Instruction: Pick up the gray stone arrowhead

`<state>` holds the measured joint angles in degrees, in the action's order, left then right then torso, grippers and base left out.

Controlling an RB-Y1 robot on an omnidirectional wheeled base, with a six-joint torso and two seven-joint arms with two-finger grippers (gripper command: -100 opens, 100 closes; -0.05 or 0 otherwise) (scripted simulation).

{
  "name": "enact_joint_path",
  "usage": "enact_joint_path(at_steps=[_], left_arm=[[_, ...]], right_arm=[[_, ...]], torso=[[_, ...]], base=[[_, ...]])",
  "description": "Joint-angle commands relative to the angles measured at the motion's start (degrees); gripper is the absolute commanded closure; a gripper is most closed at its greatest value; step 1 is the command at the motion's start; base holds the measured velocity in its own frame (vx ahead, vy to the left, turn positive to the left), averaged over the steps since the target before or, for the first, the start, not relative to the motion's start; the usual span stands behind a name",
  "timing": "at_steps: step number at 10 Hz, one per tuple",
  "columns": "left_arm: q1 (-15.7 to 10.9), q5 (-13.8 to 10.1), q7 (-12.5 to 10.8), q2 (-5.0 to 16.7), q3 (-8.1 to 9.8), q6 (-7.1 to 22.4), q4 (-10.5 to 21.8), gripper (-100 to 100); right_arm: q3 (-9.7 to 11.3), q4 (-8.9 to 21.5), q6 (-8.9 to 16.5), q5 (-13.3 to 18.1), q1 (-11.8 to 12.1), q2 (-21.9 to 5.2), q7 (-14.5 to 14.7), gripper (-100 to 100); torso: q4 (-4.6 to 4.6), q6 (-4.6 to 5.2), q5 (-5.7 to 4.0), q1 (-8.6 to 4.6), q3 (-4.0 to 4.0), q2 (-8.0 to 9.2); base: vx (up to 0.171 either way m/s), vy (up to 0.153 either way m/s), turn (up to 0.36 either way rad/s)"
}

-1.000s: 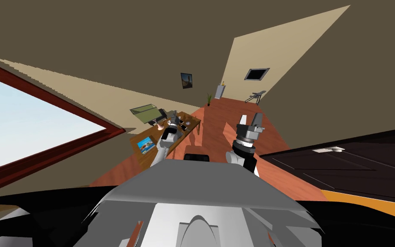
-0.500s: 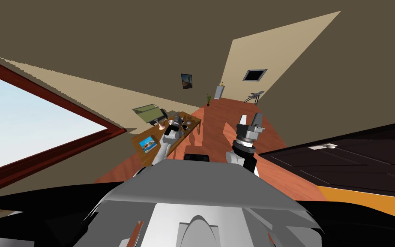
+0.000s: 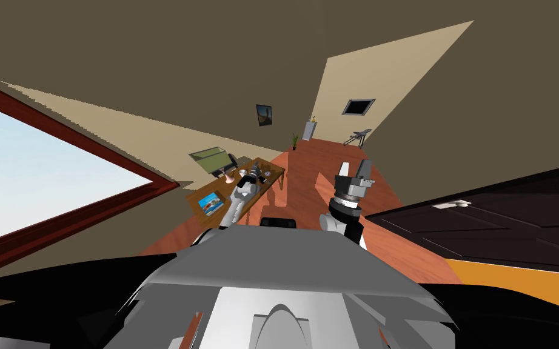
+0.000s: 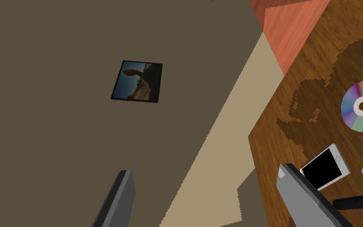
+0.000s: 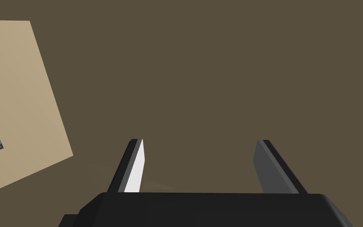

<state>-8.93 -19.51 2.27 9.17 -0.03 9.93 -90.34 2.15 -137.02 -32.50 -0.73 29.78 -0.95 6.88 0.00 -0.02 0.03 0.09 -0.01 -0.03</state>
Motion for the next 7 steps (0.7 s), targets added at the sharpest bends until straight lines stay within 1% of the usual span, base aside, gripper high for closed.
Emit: enact_joint_path(at_steps=[1,2,3,4,5,6,7], left_arm=[[-2.1,-1.2,0.7,0.7,0.04,2.9,2.9,-100],[-2.1,-1.2,0.7,0.7,0.04,3.8,3.7,-100],[-4.1,-1.9,1.5,1.0,0.03,5.5,6.3,-100],[-4.1,-1.9,1.5,1.0,0.03,6.6,7.2,-100],[-6.0,-2.5,2.5,1.3,0.02,8.2,9.4,-100],[-6.0,-2.5,2.5,1.3,0.02,9.6,10.9,-100],[-7.8,-3.0,3.4,1.7,0.01,11.4,13.0,-100]], right_arm=[[0.0,0.0,0.0,0.0,0.0,0.0,0.0,0],[0.0,0.0,0.0,0.0,0.0,0.0,0.0,0],[0.0,0.0,0.0,0.0,0.0,0.0,0.0,0],[0.0,0.0,0.0,0.0,0.0,0.0,0.0,0],[0.0,0.0,0.0,0.0,0.0,0.0,0.0,0],[0.0,0.0,0.0,0.0,0.0,0.0,0.0,0],[0.0,0.0,0.0,0.0,0.0,0.0,0.0,0]], torso=[[0.00,0.00,0.00,0.00,0.00,0.00],[0.00,0.00,-0.01,0.00,-0.02,-0.04],[-0.01,-0.01,-0.01,-0.02,-0.02,-0.04],[-0.01,0.01,-0.01,-0.04,-0.04,-0.07],[-0.01,-0.01,-0.02,-0.05,-0.04,-0.07],[-0.02,0.01,-0.02,-0.09,-0.07,-0.13],[-0.03,0.00,-0.03,-0.10,-0.08,-0.14]], base=[[0.005,0.020,-0.020],[0.006,0.015,-0.011],[0.013,0.012,-0.014],[0.015,0.008,-0.013],[0.031,0.000,-0.013],[0.030,-0.001,-0.010],[0.042,-0.005,-0.015]])
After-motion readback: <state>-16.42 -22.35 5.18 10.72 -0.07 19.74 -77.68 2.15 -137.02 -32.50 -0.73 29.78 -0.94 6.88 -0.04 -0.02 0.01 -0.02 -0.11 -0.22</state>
